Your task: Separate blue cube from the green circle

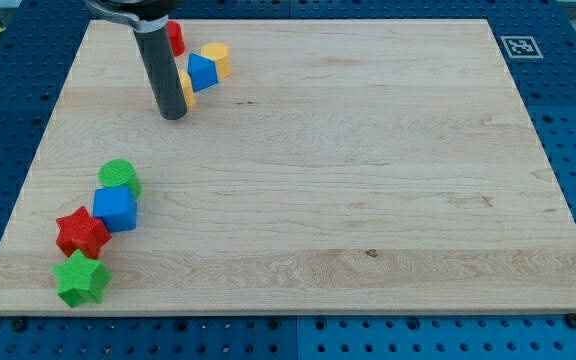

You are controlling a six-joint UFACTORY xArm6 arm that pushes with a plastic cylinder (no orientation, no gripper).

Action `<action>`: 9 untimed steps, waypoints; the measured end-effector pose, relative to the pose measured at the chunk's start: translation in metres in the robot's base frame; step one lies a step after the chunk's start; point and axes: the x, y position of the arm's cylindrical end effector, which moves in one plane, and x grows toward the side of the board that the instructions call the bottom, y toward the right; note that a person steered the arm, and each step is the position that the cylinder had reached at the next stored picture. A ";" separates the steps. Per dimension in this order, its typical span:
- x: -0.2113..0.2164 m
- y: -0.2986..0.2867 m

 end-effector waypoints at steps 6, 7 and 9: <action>0.042 -0.103; 0.063 -0.103; 0.108 -0.103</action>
